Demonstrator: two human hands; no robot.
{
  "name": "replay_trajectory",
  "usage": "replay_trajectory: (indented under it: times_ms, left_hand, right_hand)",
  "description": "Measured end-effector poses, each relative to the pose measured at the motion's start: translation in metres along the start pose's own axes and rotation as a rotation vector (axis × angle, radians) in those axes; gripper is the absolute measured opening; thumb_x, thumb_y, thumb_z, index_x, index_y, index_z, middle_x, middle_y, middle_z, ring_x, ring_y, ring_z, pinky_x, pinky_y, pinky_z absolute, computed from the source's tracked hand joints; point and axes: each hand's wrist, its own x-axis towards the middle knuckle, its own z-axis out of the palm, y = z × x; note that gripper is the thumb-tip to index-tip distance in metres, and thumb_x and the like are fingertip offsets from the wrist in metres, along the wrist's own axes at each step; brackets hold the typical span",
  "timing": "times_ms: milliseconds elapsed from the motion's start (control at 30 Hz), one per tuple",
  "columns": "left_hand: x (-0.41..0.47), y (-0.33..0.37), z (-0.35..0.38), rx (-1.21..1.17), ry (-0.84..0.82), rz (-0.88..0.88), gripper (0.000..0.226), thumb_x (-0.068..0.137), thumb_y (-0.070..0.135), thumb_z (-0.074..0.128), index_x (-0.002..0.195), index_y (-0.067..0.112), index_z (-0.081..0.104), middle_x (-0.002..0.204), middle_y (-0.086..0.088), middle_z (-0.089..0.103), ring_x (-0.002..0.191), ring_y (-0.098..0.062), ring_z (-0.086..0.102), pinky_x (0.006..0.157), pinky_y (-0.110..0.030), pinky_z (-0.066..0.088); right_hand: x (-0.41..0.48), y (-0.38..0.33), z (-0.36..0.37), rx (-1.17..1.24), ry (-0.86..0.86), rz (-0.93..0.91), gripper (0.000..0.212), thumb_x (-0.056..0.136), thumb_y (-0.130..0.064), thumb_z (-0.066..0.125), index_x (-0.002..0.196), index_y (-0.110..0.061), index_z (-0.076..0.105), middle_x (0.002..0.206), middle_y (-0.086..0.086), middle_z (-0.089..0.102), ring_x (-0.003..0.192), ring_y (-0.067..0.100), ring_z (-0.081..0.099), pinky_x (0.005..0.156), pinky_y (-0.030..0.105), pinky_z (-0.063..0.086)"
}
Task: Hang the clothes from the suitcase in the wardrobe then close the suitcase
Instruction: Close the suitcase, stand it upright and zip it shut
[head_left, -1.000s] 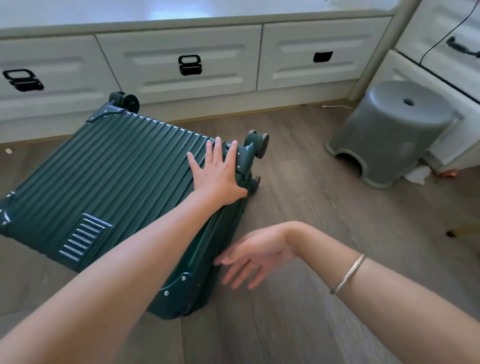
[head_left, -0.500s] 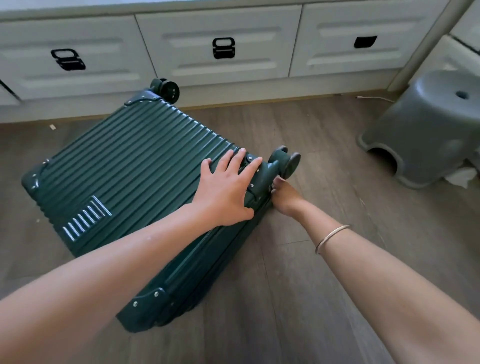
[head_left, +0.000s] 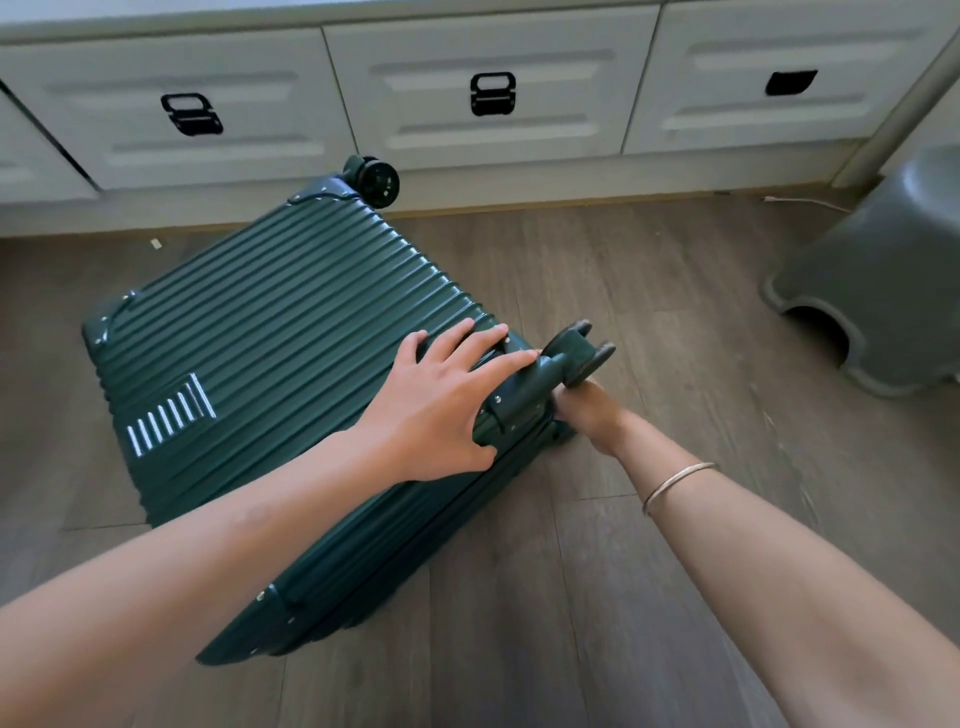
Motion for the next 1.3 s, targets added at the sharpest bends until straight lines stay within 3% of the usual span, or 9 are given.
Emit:
replay_trajectory:
  times_ms: [167,300,400,500,600,933,1067,1167,1300]
  left_hand:
    - [-0.005,-0.009,0.006,0.080,0.006,0.031,0.110,0.061,0.060,0.064,0.144,0.048,-0.005,0.151,0.003,0.008,0.142,-0.023,0.008,0.108,-0.050,0.018]
    - [0.002,-0.007,0.008,0.031,-0.052,-0.024,0.109,0.063,0.071,0.061,0.146,0.046,-0.004,0.156,0.000,-0.010,0.146,-0.026,-0.011,0.110,-0.056,0.011]
    - [0.009,-0.004,0.009,0.009,-0.068,-0.046,0.104,0.064,0.070,0.063,0.146,0.046,0.005,0.158,0.002,-0.009,0.146,-0.027,-0.018,0.111,-0.063,0.003]
    - [0.013,-0.002,0.005,0.015,-0.074,-0.042,0.095,0.065,0.064,0.065,0.143,0.043,0.016,0.157,0.003,0.009,0.147,-0.029,-0.008,0.110,-0.066,0.009]
    - [0.013,-0.004,0.000,0.055,-0.053,-0.027,0.093,0.063,0.065,0.064,0.142,0.043,0.020,0.153,0.005,0.020,0.147,-0.029,0.002,0.108,-0.064,0.018]
    - [0.046,-0.001,-0.005,-0.069,0.067,-0.112,0.094,0.061,0.064,0.071,0.141,0.034,0.030,0.149,-0.001,0.022,0.142,-0.027,0.019,0.110,-0.062,0.020]
    - [0.067,0.014,-0.002,-0.070,0.202,-0.168,0.085,0.059,0.062,0.074,0.128,0.025,0.041,0.123,-0.004,0.034,0.117,-0.028,0.038,0.105,-0.059,0.029]
    - [0.085,0.030,0.002,-0.079,0.224,-0.206,0.080,0.061,0.058,0.075,0.123,0.021,0.041,0.124,-0.007,0.035,0.117,-0.031,0.038,0.105,-0.064,0.027]
    - [0.108,0.047,0.002,-0.112,0.205,-0.238,0.079,0.066,0.056,0.076,0.126,0.019,0.040,0.130,-0.007,0.039,0.124,-0.034,0.037,0.107,-0.067,0.023]
  right_hand:
    - [0.004,0.012,0.023,0.052,-0.049,0.060,0.030,0.103,-0.026,0.038,0.125,-0.015,0.054,0.116,0.014,0.065,0.110,0.029,0.061,0.090,0.041,0.053]
    - [0.010,0.013,0.020,-0.151,-0.087,0.198,0.033,0.101,-0.018,0.036,0.126,-0.004,0.053,0.122,0.020,0.061,0.111,0.034,0.058,0.086,0.039,0.051]
    - [0.010,0.014,0.017,-0.186,-0.059,0.184,0.034,0.102,-0.020,0.036,0.125,-0.001,0.053,0.121,0.021,0.061,0.102,0.028,0.058,0.082,0.036,0.049]
    - [0.007,0.016,0.018,-0.178,0.021,0.091,0.027,0.101,-0.015,0.041,0.114,0.003,0.056,0.112,0.024,0.062,0.093,0.028,0.058,0.078,0.036,0.050]
    - [0.005,0.016,0.014,-0.175,0.088,-0.027,0.008,0.096,-0.008,0.050,0.093,-0.007,0.057,0.090,0.013,0.062,0.084,0.023,0.060,0.080,0.038,0.054]
    - [-0.018,0.025,-0.030,-0.395,0.143,0.000,0.020,0.094,-0.021,0.058,0.074,-0.022,0.060,0.067,-0.004,0.064,0.069,0.014,0.060,0.076,0.034,0.049]
    - [-0.020,0.022,-0.031,-0.460,0.180,0.035,0.023,0.096,-0.022,0.052,0.074,-0.021,0.053,0.077,0.005,0.069,0.075,0.022,0.064,0.077,0.038,0.051]
    - [-0.026,0.019,-0.031,-0.388,0.094,0.110,0.019,0.096,-0.016,0.051,0.078,-0.014,0.055,0.081,0.011,0.069,0.071,0.020,0.062,0.079,0.038,0.053]
    - [-0.039,0.015,-0.028,-0.338,-0.116,0.242,0.018,0.098,-0.014,0.049,0.100,-0.002,0.063,0.079,0.005,0.068,0.063,0.009,0.060,0.058,0.014,0.050]
